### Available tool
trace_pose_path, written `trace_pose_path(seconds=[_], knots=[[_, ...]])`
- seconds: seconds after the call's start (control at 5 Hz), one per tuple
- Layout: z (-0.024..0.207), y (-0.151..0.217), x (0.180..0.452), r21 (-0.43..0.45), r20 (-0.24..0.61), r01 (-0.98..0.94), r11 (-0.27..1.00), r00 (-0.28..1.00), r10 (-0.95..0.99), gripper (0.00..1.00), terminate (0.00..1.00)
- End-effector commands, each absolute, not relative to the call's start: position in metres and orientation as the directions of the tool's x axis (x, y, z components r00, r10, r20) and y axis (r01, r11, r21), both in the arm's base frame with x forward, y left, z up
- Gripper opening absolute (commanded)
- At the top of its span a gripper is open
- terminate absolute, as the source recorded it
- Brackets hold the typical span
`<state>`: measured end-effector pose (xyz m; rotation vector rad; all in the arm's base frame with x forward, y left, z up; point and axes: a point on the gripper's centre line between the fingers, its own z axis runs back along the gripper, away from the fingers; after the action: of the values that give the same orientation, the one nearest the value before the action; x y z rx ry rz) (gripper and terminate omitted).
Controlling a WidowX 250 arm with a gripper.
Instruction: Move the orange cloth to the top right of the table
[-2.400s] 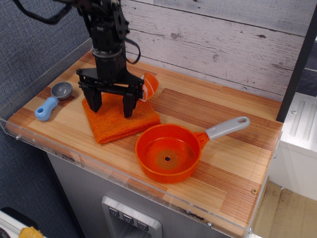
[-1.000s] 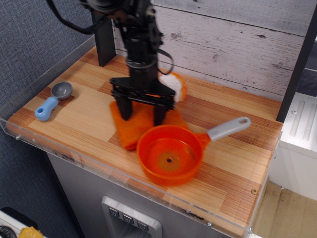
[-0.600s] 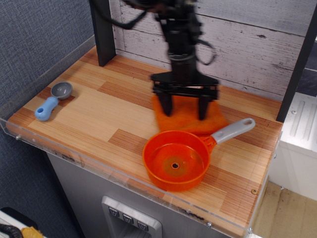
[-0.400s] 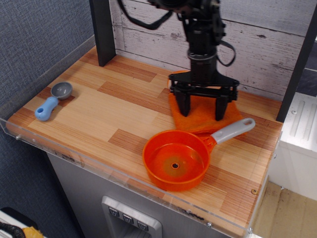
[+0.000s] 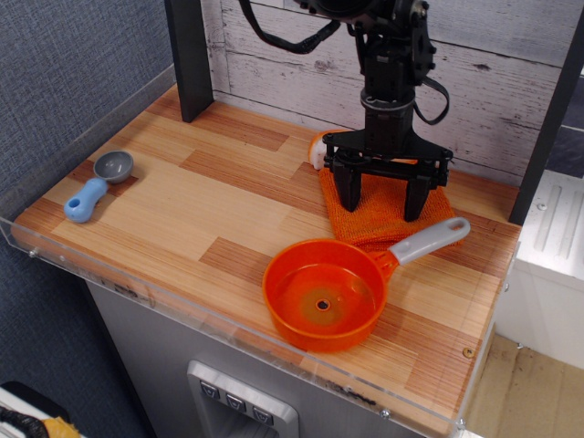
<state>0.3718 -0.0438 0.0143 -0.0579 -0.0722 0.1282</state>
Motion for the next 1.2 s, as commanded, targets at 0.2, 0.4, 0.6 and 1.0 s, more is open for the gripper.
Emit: trace_pose_path(seconds=[0.2, 0.4, 0.6, 1.0], knots=[[0.059, -0.037, 0.375, -0.130, 0.170, -0.140, 0.982, 0.972, 0.162, 1.00, 0.00], [0.081, -0.030, 0.377, -0.165, 0.186, -0.158, 0.974, 0.964, 0.188, 1.00, 0.00], [0.104, -0.021, 0.378, -0.168, 0.225, -0.179, 0.969, 0.950, 0.215, 1.00, 0.00], [0.152, -0.002, 0.372, -0.132, 0.315, -0.233, 0.963, 0.912, 0.264, 1.00, 0.00]])
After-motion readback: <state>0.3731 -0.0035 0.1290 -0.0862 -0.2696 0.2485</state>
